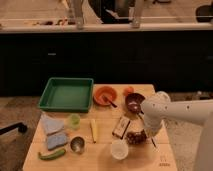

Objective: Place brush in table surface

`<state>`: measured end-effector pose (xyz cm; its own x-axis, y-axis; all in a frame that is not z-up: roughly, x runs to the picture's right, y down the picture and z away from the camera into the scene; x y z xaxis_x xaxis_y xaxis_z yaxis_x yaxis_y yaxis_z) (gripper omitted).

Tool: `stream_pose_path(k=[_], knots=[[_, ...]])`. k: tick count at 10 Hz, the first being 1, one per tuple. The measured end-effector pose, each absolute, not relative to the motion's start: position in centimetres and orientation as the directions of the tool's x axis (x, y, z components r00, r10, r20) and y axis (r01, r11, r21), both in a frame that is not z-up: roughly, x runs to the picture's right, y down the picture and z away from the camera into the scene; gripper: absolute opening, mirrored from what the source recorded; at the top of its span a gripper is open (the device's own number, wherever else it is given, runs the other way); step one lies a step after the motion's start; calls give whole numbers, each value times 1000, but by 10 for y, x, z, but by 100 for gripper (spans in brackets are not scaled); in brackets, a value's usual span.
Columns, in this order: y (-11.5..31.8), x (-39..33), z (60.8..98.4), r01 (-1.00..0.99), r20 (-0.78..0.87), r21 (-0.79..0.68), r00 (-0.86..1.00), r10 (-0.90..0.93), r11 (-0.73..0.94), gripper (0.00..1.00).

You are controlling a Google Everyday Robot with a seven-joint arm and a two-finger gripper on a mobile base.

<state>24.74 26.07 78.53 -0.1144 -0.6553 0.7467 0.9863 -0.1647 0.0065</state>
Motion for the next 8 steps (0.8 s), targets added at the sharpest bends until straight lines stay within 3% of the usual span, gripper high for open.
stream_pose_path(k=[3, 8], knots=[[276, 248, 799, 972, 819, -6, -131, -559, -236, 0], [287, 253, 784, 954, 846, -27, -138, -515, -300, 0]])
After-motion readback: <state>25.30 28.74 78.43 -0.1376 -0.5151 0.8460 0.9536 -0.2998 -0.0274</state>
